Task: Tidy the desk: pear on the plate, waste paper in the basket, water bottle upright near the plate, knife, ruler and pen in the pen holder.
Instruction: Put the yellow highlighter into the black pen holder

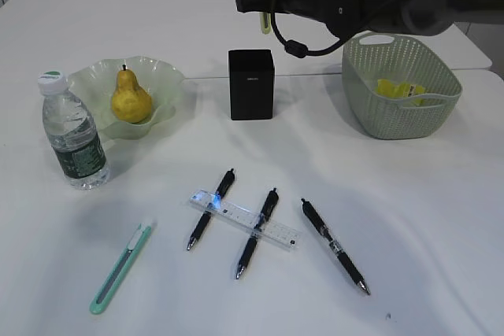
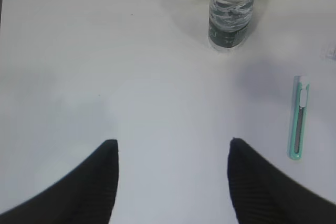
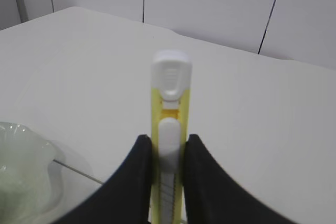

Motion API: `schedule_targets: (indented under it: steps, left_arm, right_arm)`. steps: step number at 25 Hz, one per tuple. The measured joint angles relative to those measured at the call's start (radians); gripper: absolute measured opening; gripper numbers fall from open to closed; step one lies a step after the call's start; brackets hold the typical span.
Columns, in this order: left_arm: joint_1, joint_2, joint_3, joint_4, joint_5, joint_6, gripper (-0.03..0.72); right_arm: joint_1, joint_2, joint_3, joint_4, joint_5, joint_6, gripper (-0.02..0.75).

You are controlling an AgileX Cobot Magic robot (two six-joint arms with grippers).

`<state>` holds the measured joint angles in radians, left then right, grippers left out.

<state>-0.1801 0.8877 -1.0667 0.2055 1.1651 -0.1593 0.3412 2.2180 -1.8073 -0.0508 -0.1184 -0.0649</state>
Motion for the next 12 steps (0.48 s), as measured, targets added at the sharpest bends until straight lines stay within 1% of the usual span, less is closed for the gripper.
schedule_targets:
  steps: [6,12]
  left_arm:
    - [0.0,0.0,0.0,0.002,-0.002,0.0,0.457]
    - [0.0,0.0,0.0,0.002,-0.002,0.0,0.456]
  right_arm:
    - [0.0,0.046,0.0,-0.067,-0.046,-0.001,0.143]
    - [0.0,0.067,0.0,-0.082,-0.098,-0.001,0.143]
